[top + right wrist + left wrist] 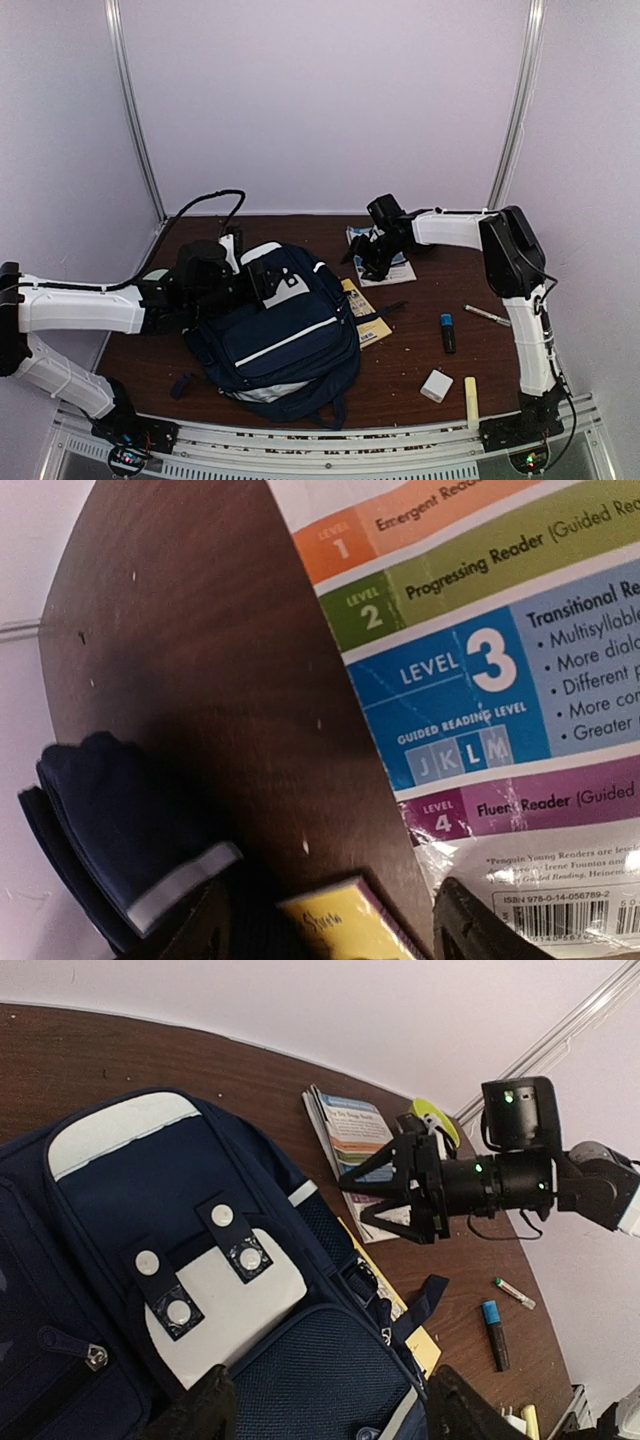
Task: Pack the student bag
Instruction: Move the book to the center of the board.
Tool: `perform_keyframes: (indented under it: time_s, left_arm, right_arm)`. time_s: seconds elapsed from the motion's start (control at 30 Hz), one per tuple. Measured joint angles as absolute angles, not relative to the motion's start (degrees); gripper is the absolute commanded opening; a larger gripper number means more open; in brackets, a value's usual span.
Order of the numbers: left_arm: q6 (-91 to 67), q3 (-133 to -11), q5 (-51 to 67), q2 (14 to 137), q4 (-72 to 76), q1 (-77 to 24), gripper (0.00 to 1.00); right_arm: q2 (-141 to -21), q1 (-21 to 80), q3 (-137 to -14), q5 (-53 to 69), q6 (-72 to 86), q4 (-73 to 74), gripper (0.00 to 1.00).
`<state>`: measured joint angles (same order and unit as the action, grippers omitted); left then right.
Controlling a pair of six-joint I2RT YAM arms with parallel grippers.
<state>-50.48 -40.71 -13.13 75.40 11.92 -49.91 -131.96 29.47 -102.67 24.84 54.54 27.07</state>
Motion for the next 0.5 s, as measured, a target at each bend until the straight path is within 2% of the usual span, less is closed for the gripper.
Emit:
perform_keyframes:
  time_s: [0.3, 0.5]
  left_arm:
    - [-49.32, -38.30, -13.13, 72.14, 10.24, -49.91, 0.67]
    - [-45.21, -39.75, -12.75, 72.73, 7.97, -49.91, 0.67]
  right_arm:
    - [-115.00, 34.74, -77.41, 19.25, 52.62, 22.94, 0.69]
    - [-108.42, 36.07, -73.54, 14.98, 45.95, 31.70, 0.72]
